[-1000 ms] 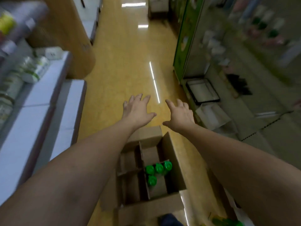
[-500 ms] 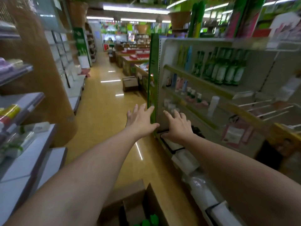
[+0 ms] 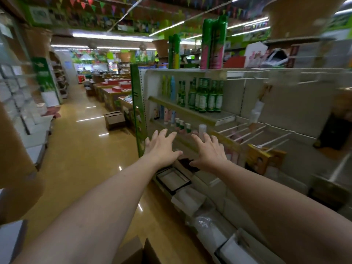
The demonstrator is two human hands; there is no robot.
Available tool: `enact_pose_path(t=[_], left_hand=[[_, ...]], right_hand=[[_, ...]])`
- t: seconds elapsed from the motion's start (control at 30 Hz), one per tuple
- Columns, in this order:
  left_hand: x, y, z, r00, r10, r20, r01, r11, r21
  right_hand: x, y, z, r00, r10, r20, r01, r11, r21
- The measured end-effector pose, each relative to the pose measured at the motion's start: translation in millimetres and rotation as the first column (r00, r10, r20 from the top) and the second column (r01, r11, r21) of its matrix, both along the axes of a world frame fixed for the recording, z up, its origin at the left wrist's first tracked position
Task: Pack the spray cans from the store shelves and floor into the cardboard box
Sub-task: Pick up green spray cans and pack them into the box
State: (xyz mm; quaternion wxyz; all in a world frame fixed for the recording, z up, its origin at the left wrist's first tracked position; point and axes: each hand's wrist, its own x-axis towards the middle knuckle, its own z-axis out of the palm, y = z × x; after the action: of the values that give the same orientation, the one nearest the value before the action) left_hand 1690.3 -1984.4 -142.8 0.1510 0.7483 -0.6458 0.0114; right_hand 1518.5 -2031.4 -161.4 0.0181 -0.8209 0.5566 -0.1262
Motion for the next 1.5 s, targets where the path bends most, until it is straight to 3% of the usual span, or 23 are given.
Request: enact_pose_path(t=[0.2, 0.47, 0.7, 0.93, 1.07, 1.27, 1.5], left_hand=[[-41.1, -28.4, -3.7, 0.979, -0.205, 0.019, 0.205, 0.979, 0.004], [-88.6, -44.8, -12.8, 0.881, -0.471, 0.039, 0.471, 0.882, 0.002], [-147.5, -25.7, -54.2, 0.743, -0.669, 0.012, 0.667, 0.742, 0.070], [-206.9, 7.9, -111.2, 0.613, -0.787, -0.071, 0.787, 0.600, 0.147], [-233.3, 31.7, -155.1, 0.578, -0.812, -0.087, 0.806, 0.551, 0.215], [-249.4, 55.7, -225.3, 0.546, -0.828, -0.130, 0.806, 0.477, 0.351], [-249.7, 70.4, -319.2, 0.596, -0.776, -0.206, 0.747, 0.442, 0.496]], right_hand=[[-42.1, 4.3, 4.7, 0.984, -0.176, 0.016, 0.176, 0.984, -0.031], [-88.8, 50.6, -9.4, 0.904, -0.428, 0.017, 0.428, 0.904, -0.005], [-133.5, 113.0, -44.9, 0.748, -0.663, -0.033, 0.663, 0.744, 0.081], [-176.2, 175.2, -98.5, 0.601, -0.792, -0.105, 0.798, 0.586, 0.141], [-192.2, 204.3, -140.4, 0.537, -0.827, -0.169, 0.838, 0.498, 0.224], [-200.5, 228.7, -212.9, 0.514, -0.833, -0.202, 0.832, 0.428, 0.353], [-213.4, 225.9, -296.9, 0.602, -0.760, -0.245, 0.752, 0.436, 0.495]])
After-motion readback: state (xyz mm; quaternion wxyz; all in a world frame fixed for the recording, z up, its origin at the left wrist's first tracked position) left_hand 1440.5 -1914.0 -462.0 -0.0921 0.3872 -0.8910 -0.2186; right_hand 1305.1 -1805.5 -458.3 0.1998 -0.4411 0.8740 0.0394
